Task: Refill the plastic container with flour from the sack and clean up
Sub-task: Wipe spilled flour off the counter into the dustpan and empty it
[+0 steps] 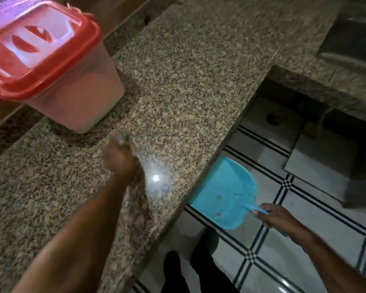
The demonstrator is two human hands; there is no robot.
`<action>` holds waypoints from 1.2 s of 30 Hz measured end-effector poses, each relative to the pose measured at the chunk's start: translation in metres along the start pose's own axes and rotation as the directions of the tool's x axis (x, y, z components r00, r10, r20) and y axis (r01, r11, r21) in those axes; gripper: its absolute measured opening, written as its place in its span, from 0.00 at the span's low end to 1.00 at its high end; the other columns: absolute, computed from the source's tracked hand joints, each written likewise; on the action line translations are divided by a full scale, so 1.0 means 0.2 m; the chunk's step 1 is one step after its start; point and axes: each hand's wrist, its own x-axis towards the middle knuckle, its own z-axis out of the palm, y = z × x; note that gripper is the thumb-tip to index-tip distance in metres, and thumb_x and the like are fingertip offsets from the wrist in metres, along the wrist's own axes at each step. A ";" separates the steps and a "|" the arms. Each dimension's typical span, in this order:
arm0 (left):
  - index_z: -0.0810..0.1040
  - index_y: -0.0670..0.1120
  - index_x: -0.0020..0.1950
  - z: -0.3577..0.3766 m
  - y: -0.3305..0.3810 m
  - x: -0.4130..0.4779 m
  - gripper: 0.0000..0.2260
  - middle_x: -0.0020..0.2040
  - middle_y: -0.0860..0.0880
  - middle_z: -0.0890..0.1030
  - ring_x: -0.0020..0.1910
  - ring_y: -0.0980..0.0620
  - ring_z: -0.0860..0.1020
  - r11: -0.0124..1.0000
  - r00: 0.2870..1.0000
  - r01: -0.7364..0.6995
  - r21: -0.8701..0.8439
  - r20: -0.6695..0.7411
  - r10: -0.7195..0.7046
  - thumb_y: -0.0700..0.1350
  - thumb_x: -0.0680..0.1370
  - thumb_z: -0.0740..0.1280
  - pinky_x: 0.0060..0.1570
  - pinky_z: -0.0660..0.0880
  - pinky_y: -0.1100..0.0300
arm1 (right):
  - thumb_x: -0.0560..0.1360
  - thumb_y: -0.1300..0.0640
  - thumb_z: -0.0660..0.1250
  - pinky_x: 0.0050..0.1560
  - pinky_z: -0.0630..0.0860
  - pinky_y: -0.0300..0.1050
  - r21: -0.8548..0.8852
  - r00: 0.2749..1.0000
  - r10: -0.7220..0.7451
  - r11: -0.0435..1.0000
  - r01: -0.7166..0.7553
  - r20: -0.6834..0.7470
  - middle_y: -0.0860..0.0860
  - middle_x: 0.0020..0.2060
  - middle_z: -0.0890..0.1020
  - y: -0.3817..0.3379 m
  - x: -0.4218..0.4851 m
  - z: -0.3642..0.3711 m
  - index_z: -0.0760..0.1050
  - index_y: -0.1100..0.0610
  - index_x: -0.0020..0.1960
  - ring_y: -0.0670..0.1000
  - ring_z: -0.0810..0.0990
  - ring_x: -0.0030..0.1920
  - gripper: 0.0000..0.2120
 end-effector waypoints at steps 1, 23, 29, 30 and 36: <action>0.82 0.48 0.56 0.00 -0.10 0.10 0.16 0.51 0.43 0.84 0.50 0.42 0.84 0.971 0.971 0.234 0.042 -0.058 -0.231 0.53 0.84 0.58 0.43 0.77 0.56 | 0.65 0.30 0.72 0.34 0.68 0.38 -0.004 1.000 -0.003 1.000 0.003 0.001 0.48 0.31 0.75 0.00 0.01 -0.01 0.76 0.61 0.42 0.46 0.73 0.32 0.32; 0.81 0.52 0.52 0.49 0.40 0.42 0.24 0.44 0.50 0.81 0.42 0.54 0.76 0.925 0.924 -0.376 -0.056 0.046 0.379 0.61 0.85 0.49 0.41 0.74 0.57 | 0.80 0.48 0.70 0.33 0.72 0.35 -0.060 1.000 -0.005 0.998 0.005 0.006 0.46 0.29 0.77 -0.17 0.34 -0.24 0.79 0.58 0.42 0.42 0.75 0.30 0.14; 0.84 0.52 0.53 0.48 0.72 0.21 0.12 0.43 0.55 0.80 0.40 0.57 0.77 0.698 0.662 -0.557 -0.450 0.268 0.700 0.46 0.86 0.61 0.37 0.74 0.62 | 0.75 0.40 0.72 0.33 0.73 0.36 0.003 1.000 0.016 1.000 -0.016 0.023 0.49 0.31 0.79 -0.24 0.37 -0.19 0.80 0.63 0.45 0.43 0.77 0.31 0.24; 0.84 0.50 0.49 0.50 0.65 0.32 0.14 0.40 0.53 0.81 0.37 0.52 0.79 0.741 0.759 -0.515 -0.432 0.172 0.628 0.46 0.87 0.60 0.34 0.75 0.58 | 0.75 0.39 0.72 0.34 0.74 0.37 0.001 0.999 0.020 1.000 -0.020 0.031 0.49 0.32 0.80 -0.24 0.38 -0.20 0.81 0.62 0.47 0.44 0.78 0.33 0.24; 0.82 0.49 0.63 0.72 0.37 0.74 0.23 0.50 0.39 0.79 0.44 0.45 0.78 0.966 0.968 -0.250 -0.065 -0.012 0.250 0.54 0.88 0.48 0.41 0.73 0.56 | 0.79 0.46 0.72 0.36 0.73 0.37 0.027 1.000 0.018 0.999 -0.019 0.004 0.47 0.32 0.79 -0.21 0.40 -0.24 0.83 0.57 0.48 0.43 0.78 0.33 0.13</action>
